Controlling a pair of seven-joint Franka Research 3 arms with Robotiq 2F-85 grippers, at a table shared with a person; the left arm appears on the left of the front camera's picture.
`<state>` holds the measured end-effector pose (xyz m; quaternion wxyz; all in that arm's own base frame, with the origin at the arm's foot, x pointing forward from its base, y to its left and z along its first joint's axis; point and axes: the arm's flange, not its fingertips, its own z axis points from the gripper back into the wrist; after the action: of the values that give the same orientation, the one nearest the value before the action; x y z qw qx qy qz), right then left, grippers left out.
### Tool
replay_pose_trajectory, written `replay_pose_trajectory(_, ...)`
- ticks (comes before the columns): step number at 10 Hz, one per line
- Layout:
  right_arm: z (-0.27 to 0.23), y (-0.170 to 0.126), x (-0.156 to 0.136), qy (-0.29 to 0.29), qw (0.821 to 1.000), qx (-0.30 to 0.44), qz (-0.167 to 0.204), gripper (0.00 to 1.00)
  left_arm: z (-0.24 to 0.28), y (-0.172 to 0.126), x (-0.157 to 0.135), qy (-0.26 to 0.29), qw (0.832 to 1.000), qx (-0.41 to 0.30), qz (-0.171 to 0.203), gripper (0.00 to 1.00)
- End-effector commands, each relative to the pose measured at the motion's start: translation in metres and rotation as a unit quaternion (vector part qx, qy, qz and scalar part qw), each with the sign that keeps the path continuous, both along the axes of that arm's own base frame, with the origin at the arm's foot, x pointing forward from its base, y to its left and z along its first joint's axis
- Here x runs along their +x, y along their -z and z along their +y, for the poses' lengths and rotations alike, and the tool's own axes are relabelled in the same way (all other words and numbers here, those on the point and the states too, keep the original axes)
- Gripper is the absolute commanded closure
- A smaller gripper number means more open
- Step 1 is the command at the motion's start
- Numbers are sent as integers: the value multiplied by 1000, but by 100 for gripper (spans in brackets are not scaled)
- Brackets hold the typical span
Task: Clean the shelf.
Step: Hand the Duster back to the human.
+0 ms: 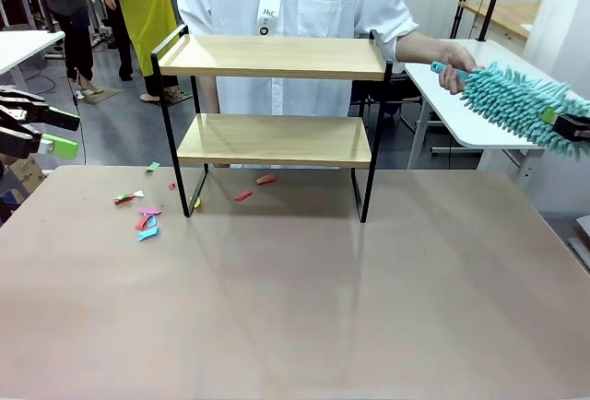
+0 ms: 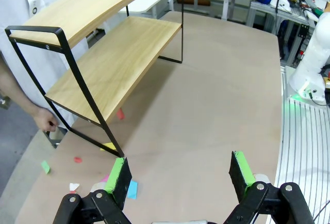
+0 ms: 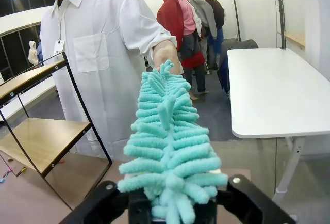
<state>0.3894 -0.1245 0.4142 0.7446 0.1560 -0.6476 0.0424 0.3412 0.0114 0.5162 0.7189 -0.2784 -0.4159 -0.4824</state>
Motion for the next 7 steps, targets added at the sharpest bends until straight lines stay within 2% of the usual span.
replay_pose_trajectory(1,0,-5,0,-2,1000,11,11,0,-1,1,3,6,1000,-8,-11,0)
replay_pose_trajectory(3,-4,-29,-2,-6,999,42,2,1,-1,1,3,6,1000,-8,-11,0)
replay_pose_trajectory(5,-21,-76,-4,1,995,100,-25,0,-1,1,3,6,1000,-8,-11,0)
replay_pose_trajectory(7,-53,-120,1,27,983,177,-43,0,-1,1,3,6,1000,-8,-11,0)
